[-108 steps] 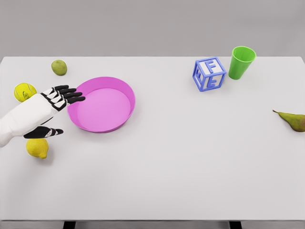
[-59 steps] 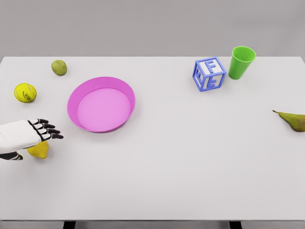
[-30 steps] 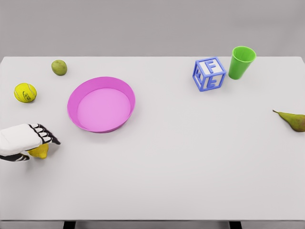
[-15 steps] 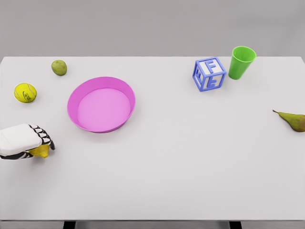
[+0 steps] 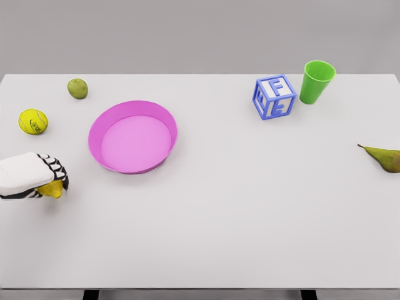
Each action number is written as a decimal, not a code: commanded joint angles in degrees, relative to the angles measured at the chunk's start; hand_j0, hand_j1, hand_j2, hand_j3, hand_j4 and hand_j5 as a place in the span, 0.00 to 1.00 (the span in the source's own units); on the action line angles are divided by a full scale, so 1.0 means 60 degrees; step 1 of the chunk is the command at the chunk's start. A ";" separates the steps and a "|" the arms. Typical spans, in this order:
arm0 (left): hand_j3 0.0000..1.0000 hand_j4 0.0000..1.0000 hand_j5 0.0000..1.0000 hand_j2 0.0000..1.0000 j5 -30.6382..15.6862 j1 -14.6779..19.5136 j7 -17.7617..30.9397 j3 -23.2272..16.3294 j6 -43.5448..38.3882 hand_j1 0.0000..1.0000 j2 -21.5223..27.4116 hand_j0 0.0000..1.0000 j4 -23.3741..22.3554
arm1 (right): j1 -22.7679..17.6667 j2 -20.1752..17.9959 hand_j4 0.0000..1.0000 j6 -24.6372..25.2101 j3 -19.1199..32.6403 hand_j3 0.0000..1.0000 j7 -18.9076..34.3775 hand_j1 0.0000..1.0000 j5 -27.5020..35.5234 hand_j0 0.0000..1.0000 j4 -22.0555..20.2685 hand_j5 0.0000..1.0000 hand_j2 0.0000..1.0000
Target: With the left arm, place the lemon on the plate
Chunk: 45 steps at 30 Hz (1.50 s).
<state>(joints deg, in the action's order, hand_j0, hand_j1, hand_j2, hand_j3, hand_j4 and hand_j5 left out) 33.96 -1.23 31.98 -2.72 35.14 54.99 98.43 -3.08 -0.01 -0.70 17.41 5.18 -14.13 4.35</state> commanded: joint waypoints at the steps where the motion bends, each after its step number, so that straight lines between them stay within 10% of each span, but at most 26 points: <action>1: 0.46 0.46 0.46 0.46 -0.0049 0.0015 0.0002 -0.0015 -0.0023 0.46 0.0005 0.46 0.0031 | 0.0000 0.0001 1.00 0.0000 -0.0001 1.00 0.0002 1.00 -0.0003 1.00 0.0008 1.00 1.00; 45: 0.43 0.43 0.43 0.43 0.0098 0.2241 0.0002 -0.0294 -0.0023 0.43 -0.2544 0.43 -0.0409 | 0.0000 0.0001 1.00 0.0000 -0.0001 1.00 0.0002 1.00 0.0012 1.00 -0.0006 1.00 1.00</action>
<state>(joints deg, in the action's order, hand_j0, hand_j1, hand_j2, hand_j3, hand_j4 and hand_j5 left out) 34.85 12.57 31.97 -4.25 35.18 40.91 96.72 -3.08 -0.01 -0.70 17.41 5.18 -14.14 4.34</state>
